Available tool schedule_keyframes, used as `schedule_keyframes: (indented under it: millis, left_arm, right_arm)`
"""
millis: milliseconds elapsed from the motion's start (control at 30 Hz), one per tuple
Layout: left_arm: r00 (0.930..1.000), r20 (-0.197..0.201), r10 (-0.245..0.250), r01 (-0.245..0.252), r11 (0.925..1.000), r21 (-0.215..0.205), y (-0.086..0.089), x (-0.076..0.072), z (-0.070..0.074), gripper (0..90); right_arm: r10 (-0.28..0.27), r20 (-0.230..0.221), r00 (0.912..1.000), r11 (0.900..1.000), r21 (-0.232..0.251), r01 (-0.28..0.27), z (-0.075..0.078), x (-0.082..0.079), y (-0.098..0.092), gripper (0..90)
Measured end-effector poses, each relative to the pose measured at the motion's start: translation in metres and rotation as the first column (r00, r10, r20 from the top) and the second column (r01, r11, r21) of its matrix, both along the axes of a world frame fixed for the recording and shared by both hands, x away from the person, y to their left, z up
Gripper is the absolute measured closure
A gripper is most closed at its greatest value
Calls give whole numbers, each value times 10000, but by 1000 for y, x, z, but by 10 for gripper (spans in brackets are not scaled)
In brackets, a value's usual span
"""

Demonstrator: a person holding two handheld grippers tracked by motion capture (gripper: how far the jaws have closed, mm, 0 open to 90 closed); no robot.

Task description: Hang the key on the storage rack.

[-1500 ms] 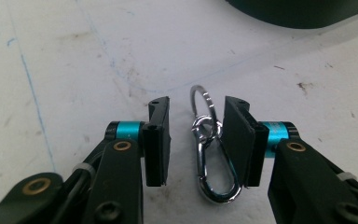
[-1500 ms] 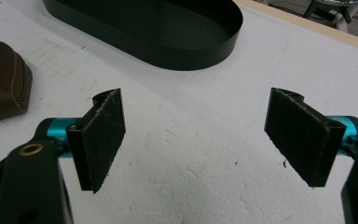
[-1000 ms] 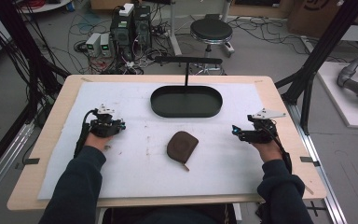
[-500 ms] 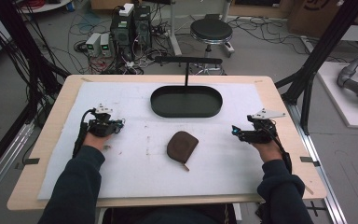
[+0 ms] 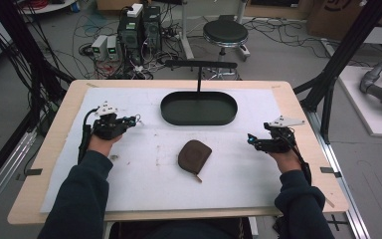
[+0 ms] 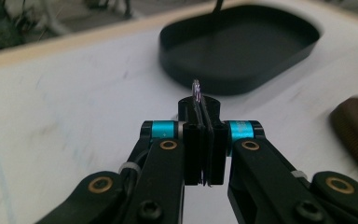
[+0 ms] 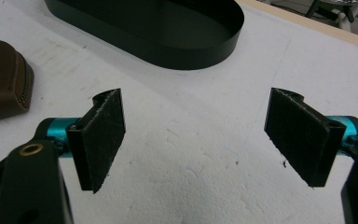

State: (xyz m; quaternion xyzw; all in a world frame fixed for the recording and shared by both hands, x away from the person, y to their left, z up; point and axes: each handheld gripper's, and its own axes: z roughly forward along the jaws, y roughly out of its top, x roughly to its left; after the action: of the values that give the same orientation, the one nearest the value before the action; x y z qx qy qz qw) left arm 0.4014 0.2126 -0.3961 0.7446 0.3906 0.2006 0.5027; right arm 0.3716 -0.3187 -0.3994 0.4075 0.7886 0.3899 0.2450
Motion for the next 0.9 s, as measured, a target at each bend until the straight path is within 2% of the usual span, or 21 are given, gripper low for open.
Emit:
schedule_keyframes:
  millis: [100,233,500,667,767,900]
  left_arm:
    - [9973,532,-513,537,9976,-440,-10,7,14,879]
    - [9916,868,-959,1012,9931,-592,-26,24,31,879]
    - [9835,1166,-1386,1444,9886,-424,-50,62,58,880]
    - [9714,1532,-1812,1855,9825,-140,-67,88,74,879]
    - [9722,1457,-1832,1849,9828,20,-74,104,78,879]
    - [9721,1499,-1805,1827,9832,-10,-81,119,81,879]
  right_arm:
    - [5,47,10000,10000,89,-5,0,1,-1,206]
    - [22,132,9999,9997,223,-25,1,1,-2,206]
    - [111,48,9999,9992,379,-112,0,3,-4,206]
    - [176,85,9998,9985,520,-181,1,2,-5,206]
    - [204,151,9997,9980,596,-212,2,1,-6,206]
    - [158,152,9998,9981,595,-167,1,-1,-9,206]
